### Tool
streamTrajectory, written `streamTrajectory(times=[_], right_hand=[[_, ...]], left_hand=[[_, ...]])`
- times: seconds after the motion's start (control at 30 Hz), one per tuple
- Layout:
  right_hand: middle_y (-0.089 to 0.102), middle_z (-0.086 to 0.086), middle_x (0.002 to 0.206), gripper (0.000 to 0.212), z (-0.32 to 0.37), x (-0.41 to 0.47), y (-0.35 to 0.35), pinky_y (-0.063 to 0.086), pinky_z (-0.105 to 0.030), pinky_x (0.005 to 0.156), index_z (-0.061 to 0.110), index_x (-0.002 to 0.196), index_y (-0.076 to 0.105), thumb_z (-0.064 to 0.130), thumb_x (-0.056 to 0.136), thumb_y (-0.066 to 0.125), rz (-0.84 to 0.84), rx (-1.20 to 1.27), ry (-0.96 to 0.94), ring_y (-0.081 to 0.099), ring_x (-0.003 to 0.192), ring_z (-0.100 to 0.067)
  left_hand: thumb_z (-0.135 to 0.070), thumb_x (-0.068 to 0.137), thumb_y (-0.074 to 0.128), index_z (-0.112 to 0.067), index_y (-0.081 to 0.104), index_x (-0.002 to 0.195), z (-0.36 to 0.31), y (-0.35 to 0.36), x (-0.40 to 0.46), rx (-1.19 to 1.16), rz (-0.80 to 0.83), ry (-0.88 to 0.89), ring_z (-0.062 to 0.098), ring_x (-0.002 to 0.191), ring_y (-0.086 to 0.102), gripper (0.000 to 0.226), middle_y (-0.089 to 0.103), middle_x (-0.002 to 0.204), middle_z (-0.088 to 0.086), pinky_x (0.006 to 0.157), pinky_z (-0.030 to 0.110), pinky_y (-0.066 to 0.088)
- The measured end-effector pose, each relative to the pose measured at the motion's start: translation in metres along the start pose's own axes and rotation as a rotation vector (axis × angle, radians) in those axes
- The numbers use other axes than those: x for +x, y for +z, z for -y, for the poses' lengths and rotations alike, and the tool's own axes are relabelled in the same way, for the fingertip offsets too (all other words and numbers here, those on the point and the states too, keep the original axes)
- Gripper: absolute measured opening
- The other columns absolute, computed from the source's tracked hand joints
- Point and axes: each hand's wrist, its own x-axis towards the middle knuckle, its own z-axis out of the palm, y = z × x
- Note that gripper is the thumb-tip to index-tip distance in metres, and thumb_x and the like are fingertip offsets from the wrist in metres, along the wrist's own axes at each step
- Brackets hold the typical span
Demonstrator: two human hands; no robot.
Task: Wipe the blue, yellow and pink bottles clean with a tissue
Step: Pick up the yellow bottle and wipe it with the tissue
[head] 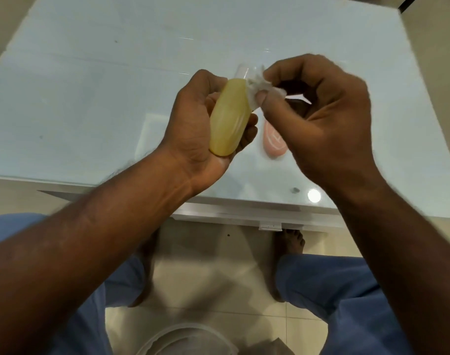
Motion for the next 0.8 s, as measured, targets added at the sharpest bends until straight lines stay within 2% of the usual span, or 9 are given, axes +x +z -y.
streamTrajectory(times=[0.1, 0.17, 0.27, 0.37, 0.43, 0.53, 0.6, 0.67, 0.8], right_hand=[[0.078, -0.005, 0.104, 0.012, 0.004, -0.008, 0.008, 0.065, -0.023, 0.081, 0.006, 0.107, 0.077, 0.005, 0.095, 0.079, 0.093, 0.044, 0.019, 0.077, 0.097, -0.016], [0.078, -0.006, 0.102, 0.011, 0.006, -0.012, 0.012, 0.065, -0.023, 0.079, 0.006, 0.104, 0.08, 0.004, 0.093, 0.081, 0.174, 0.072, 0.023, 0.077, 0.094, -0.018], [0.08, -0.003, 0.098, 0.011, 0.01, -0.015, 0.014, 0.067, -0.036, 0.082, 0.01, 0.102, 0.084, 0.007, 0.091, 0.083, 0.293, 0.089, 0.009, 0.077, 0.092, -0.018], [0.079, 0.015, 0.097, 0.009, 0.01, -0.017, 0.012, 0.058, -0.06, 0.095, 0.024, 0.1, 0.085, 0.025, 0.091, 0.084, 0.424, -0.002, -0.013, 0.079, 0.092, -0.015], [0.079, 0.016, 0.097, 0.009, 0.01, -0.016, 0.009, 0.058, -0.061, 0.096, 0.025, 0.101, 0.085, 0.027, 0.092, 0.084, 0.47, -0.002, -0.015, 0.079, 0.092, -0.016], [0.08, 0.002, 0.095, 0.011, 0.01, -0.009, 0.001, 0.067, -0.037, 0.079, 0.013, 0.101, 0.082, 0.004, 0.093, 0.08, 0.305, 0.149, 0.038, 0.078, 0.088, -0.017], [0.079, -0.001, 0.098, 0.013, 0.008, -0.002, -0.005, 0.065, -0.027, 0.078, 0.013, 0.106, 0.078, 0.004, 0.096, 0.077, 0.116, 0.158, 0.059, 0.079, 0.091, -0.014], [0.08, -0.001, 0.102, 0.014, 0.003, 0.002, -0.007, 0.067, -0.028, 0.085, 0.015, 0.11, 0.076, 0.008, 0.099, 0.076, 0.033, 0.102, 0.071, 0.08, 0.096, -0.014], [0.08, 0.0, 0.103, 0.013, 0.002, -0.005, 0.0, 0.068, -0.029, 0.085, 0.014, 0.109, 0.078, 0.009, 0.097, 0.078, 0.071, 0.083, 0.072, 0.08, 0.098, -0.015]], left_hand=[[-0.028, 0.097, 0.045, 0.004, 0.057, 0.131, 0.001, -0.002, 0.001, -0.045, 0.019, -0.022, 0.033, 0.109, 0.059, 0.048, 0.06, 0.123, 0.029, 0.108, 0.046, 0.047], [-0.027, 0.097, 0.043, 0.002, 0.056, 0.124, -0.001, -0.004, 0.002, -0.077, 0.021, -0.033, 0.034, 0.111, 0.056, 0.042, 0.055, 0.118, 0.023, 0.102, 0.043, 0.049], [-0.028, 0.096, 0.042, -0.001, 0.06, 0.125, -0.004, -0.01, 0.005, -0.103, 0.007, -0.057, 0.032, 0.107, 0.056, 0.043, 0.06, 0.115, 0.016, 0.109, 0.048, 0.045], [-0.03, 0.096, 0.042, 0.004, 0.056, 0.142, -0.006, -0.01, 0.004, -0.057, 0.02, -0.083, 0.027, 0.096, 0.058, 0.06, 0.065, 0.1, 0.012, 0.088, 0.039, 0.054], [-0.031, 0.097, 0.041, 0.002, 0.054, 0.146, -0.007, -0.009, 0.003, -0.063, 0.018, -0.088, 0.027, 0.098, 0.058, 0.06, 0.066, 0.102, 0.011, 0.09, 0.039, 0.053], [-0.029, 0.096, 0.043, 0.004, 0.051, 0.147, -0.006, -0.006, 0.002, -0.111, 0.027, -0.091, 0.034, 0.115, 0.057, 0.061, 0.064, 0.123, 0.022, 0.118, 0.047, 0.036], [-0.029, 0.096, 0.047, 0.003, 0.053, 0.146, -0.005, -0.003, 0.002, -0.113, 0.023, -0.074, 0.034, 0.107, 0.063, 0.06, 0.064, 0.131, 0.027, 0.109, 0.043, 0.047], [-0.031, 0.097, 0.048, 0.003, 0.056, 0.142, -0.005, -0.002, 0.0, -0.097, 0.001, -0.066, 0.028, 0.09, 0.061, 0.057, 0.063, 0.117, 0.022, 0.088, 0.038, 0.054], [-0.03, 0.098, 0.046, 0.0, 0.054, 0.146, -0.003, 0.0, -0.003, -0.127, -0.015, -0.069, 0.031, 0.107, 0.06, 0.057, 0.065, 0.124, 0.02, 0.109, 0.043, 0.046]])
